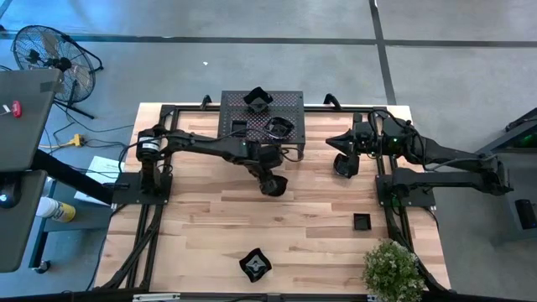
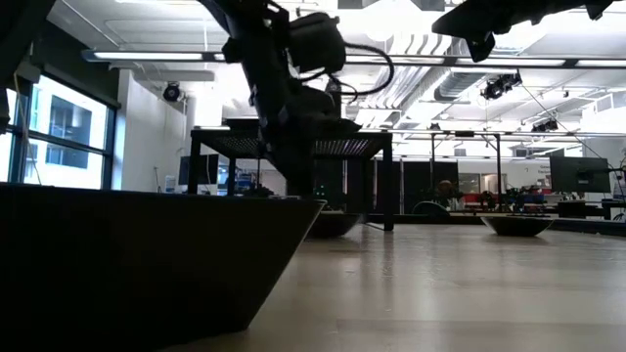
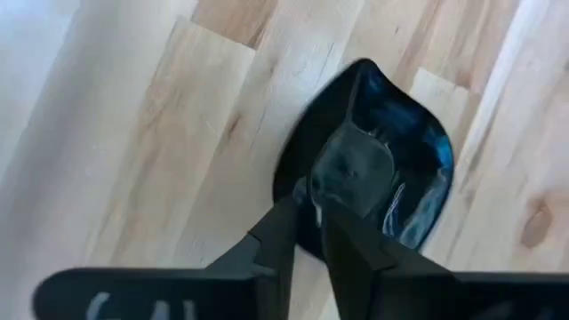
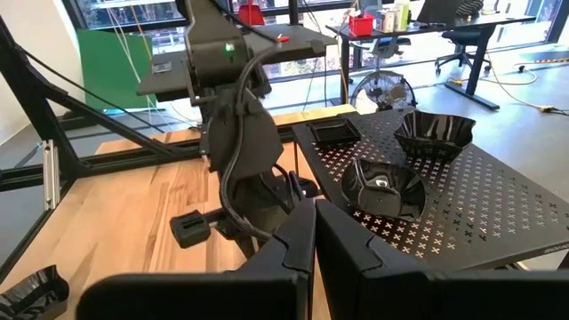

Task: Pick & Place Mini shaped plates
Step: Stack the black leaf shaped plate on top of the black leaf shaped plate on the shelf, then stack the black square plate on top of the black square plate on the shelf

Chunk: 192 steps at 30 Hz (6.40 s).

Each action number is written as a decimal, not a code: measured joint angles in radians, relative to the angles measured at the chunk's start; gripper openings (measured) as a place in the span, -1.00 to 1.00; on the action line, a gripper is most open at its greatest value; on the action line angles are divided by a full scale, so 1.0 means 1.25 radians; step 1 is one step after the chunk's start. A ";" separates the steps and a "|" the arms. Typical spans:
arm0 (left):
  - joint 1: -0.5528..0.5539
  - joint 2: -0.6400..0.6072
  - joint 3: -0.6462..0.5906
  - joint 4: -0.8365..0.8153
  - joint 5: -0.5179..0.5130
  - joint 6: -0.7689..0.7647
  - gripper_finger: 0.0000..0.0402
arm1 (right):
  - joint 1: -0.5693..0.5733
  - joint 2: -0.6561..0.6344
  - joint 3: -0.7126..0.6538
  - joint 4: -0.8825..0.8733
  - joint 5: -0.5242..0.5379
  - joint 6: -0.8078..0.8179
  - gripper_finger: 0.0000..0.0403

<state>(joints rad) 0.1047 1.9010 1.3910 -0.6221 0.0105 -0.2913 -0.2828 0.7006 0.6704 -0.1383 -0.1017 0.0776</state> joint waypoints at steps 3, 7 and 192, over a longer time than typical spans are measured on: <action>0.000 0.000 0.045 -0.074 -0.004 0.003 -0.64 | 0.000 0.000 0.000 0.000 0.001 0.000 -0.97; -0.013 0.000 0.130 -0.196 -0.050 0.033 -0.70 | 0.000 0.000 0.000 0.000 0.017 0.000 -0.97; -0.298 -0.820 -0.627 0.448 -0.378 -0.169 -1.00 | 0.485 0.151 -0.317 -0.372 -0.089 0.546 -0.69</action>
<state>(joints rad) -0.2680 0.8761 0.6071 -0.0618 -0.4622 -0.5030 0.3229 0.8899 0.2744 -0.6034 -0.2124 0.7596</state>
